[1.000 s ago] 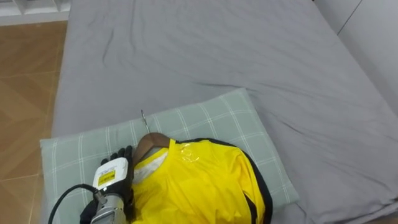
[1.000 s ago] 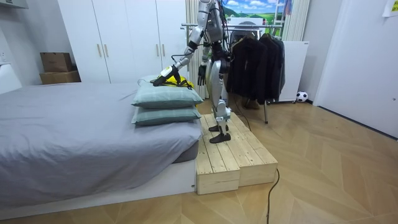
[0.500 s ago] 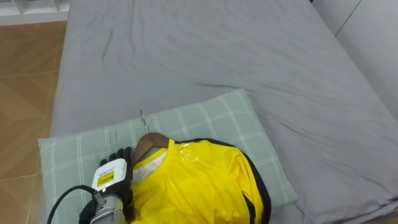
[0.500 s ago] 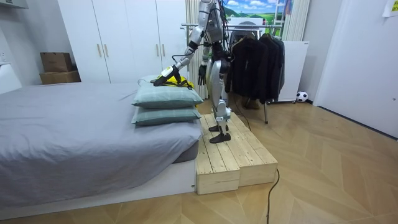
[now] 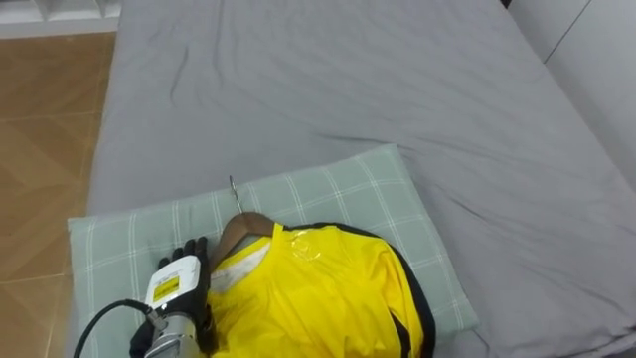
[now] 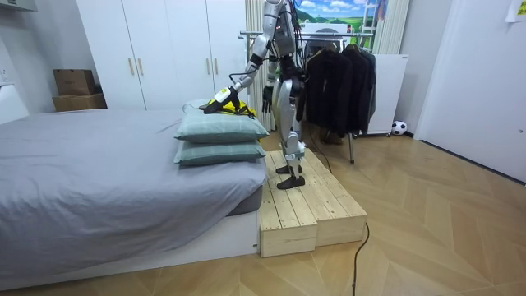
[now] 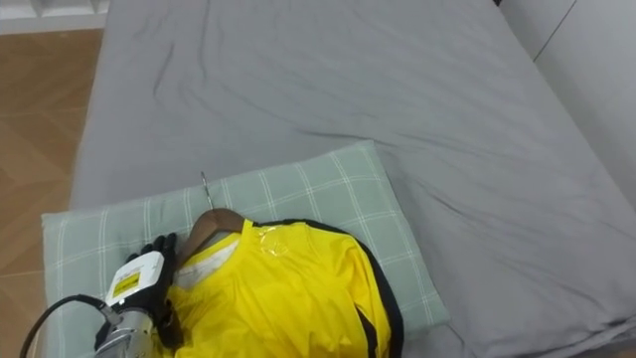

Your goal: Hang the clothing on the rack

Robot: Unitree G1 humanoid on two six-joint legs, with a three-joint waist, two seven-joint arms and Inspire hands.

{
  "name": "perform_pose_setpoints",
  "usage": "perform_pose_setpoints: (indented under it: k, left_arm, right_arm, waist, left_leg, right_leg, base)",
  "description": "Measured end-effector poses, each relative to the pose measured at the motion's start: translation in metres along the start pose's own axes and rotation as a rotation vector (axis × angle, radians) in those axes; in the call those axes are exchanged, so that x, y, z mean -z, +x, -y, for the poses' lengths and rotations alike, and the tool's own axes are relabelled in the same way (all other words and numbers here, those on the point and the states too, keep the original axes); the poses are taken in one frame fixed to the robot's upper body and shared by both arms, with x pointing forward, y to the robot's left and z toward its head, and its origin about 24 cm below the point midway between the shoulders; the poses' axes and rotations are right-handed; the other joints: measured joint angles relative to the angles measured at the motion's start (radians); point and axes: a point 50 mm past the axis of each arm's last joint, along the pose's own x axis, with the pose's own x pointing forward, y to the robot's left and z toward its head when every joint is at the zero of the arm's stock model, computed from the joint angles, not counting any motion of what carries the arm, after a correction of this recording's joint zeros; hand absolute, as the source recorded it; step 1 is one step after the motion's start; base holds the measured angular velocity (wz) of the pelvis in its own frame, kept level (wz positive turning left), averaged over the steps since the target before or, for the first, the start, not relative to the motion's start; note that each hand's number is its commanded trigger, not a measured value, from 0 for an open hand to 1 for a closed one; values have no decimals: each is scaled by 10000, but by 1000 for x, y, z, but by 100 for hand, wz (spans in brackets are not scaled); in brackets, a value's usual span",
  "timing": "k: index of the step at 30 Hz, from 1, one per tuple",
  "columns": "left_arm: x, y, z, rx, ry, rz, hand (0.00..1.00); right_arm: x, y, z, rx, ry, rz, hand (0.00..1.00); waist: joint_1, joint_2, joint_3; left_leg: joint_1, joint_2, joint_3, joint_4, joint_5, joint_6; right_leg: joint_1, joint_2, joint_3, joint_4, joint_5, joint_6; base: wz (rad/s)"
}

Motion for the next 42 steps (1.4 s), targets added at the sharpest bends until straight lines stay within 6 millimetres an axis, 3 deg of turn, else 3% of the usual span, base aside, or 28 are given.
perform_pose_setpoints:
  k: [20,23,42]
  left_arm:
    - [4,-3,5,82,-349,-197,2]
    - [6,-4,6,52,-337,-250,100]
    - [9,1,-8,-883,-568,-425,100]
  right_arm:
    - [0,0,-3,-29,-369,0,0]
    - [0,0,-3,-26,-371,5,0]
    - [1,0,-4,-75,-463,-90,0]
  waist:
    - [227,-79,-48]
    - [227,-80,-49]
    - [231,-75,-51]
  left_leg:
    - [150,59,2,-147,44,-71]
    - [169,61,2,-160,50,-80]
    - [387,74,-92,-211,54,-86]
  right_leg:
    - [19,61,11,135,2,-3]
    - [35,66,12,133,2,-3]
    - [218,77,5,146,1,-3]
  base:
    - [0]
    - [0]
    - [0]
